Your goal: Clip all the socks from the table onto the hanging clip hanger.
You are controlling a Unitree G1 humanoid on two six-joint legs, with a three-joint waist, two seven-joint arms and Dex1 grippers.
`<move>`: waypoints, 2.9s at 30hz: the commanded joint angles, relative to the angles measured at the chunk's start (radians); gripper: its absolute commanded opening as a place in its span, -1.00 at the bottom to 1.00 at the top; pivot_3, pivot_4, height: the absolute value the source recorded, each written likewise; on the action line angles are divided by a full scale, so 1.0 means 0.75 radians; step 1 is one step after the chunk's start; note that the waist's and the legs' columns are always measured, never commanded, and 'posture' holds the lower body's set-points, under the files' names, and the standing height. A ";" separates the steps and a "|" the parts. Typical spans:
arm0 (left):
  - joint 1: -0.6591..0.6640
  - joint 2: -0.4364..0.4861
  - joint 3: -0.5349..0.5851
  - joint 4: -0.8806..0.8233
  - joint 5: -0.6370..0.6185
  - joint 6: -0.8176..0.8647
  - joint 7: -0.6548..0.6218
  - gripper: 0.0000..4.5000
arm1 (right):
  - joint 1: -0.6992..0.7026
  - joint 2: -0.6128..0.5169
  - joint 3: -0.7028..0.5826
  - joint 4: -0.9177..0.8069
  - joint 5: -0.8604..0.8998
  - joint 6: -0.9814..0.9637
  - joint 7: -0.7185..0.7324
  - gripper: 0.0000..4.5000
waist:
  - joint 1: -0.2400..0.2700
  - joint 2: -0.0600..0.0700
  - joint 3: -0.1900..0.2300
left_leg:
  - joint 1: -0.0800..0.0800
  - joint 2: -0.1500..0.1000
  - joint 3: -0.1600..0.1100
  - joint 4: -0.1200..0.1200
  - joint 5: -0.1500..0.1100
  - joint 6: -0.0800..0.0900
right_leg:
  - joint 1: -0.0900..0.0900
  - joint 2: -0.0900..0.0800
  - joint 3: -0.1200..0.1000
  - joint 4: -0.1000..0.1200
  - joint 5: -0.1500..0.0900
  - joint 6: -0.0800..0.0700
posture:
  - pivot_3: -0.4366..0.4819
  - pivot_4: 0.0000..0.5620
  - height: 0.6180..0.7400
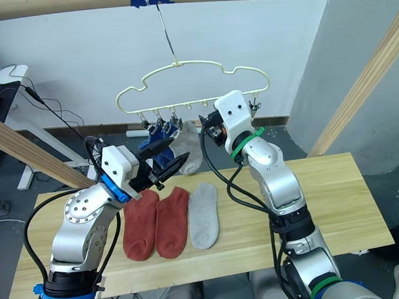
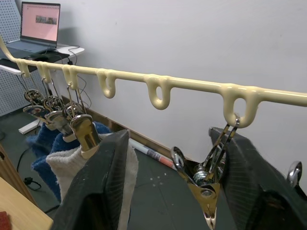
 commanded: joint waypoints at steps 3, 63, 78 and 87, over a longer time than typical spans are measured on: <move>0.015 -0.015 -0.014 -0.034 0.016 -0.030 0.014 0.18 | -0.027 0.009 -0.021 -0.022 0.016 -0.032 -0.022 -0.72 | 0.000 0.000 0.000 | 0.000 0.000 0.000 0.000 0.000 0.000 | 0.000 0.000 0.000 0.000 0.000 0.000 | -0.39 -0.26 1.00; 0.112 -0.085 -0.412 0.274 0.668 -0.262 0.393 -1.00 | 0.008 0.003 -0.003 -0.068 0.047 -0.004 -0.034 -0.95 | -0.006 0.000 -0.001 | 0.001 -0.001 -0.001 0.018 0.002 0.003 | 0.000 0.001 0.001 0.017 0.001 -0.001 | -0.48 -0.20 1.00; -0.213 -0.054 -0.481 0.538 0.815 -0.685 0.324 -1.00 | 0.005 0.003 -0.003 -0.077 0.064 0.002 -0.031 -0.95 | -0.010 0.000 -0.001 | 0.000 -0.001 -0.001 0.016 0.002 0.003 | 0.000 0.002 0.000 0.017 0.001 -0.001 | -0.50 -0.19 1.00; -0.331 -0.087 -0.462 0.651 0.858 -0.743 0.368 -1.00 | 0.009 0.004 0.002 -0.085 0.073 0.017 -0.019 -0.95 | -0.010 0.000 -0.001 | 0.000 -0.001 -0.001 0.017 0.002 0.003 | 0.000 0.002 0.001 0.017 0.001 -0.001 | -0.50 -0.18 1.00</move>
